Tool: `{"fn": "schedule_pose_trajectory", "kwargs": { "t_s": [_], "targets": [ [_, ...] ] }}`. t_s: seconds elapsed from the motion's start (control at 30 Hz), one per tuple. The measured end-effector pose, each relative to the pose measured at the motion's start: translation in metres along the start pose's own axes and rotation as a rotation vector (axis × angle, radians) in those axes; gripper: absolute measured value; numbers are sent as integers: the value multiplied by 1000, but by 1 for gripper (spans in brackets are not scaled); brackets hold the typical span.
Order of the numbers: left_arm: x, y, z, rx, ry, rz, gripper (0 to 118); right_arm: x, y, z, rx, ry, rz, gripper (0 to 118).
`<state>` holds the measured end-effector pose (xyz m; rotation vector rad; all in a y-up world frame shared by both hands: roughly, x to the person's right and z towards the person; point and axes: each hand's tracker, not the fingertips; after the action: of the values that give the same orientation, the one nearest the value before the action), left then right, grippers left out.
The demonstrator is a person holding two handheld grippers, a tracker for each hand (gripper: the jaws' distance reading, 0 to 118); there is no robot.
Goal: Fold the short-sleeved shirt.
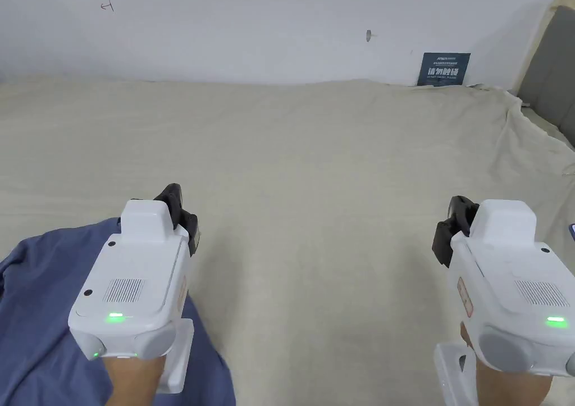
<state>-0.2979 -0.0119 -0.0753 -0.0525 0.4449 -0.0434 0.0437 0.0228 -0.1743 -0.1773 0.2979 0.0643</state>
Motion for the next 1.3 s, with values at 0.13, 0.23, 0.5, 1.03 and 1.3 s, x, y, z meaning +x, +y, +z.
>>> {"fn": "schedule_pose_trajectory", "kwargs": {
  "t_s": [0.13, 0.23, 0.5, 1.03, 1.3],
  "targets": [
    [-1, 0, 1, 3, -6, 6, 0, 0, 0, 1, 0, 3, -5, 0],
    [0, 0, 1, 0, -4, 0, 0, 0, 0, 1, 0, 2, -5, 0],
    [-1, -1, 0, -2, -3, 0, 0, 1, 0, 1, -3, 3, -2, 0],
    [-3, 1, 0, 3, 5, 5, 0, 2, 3, 2, 4, 0, 8, 0],
    [-16, 3, 3, 9, 35, 10, 0, -12, 7, -2, 19, 32, 23, 0]
  ]
}}
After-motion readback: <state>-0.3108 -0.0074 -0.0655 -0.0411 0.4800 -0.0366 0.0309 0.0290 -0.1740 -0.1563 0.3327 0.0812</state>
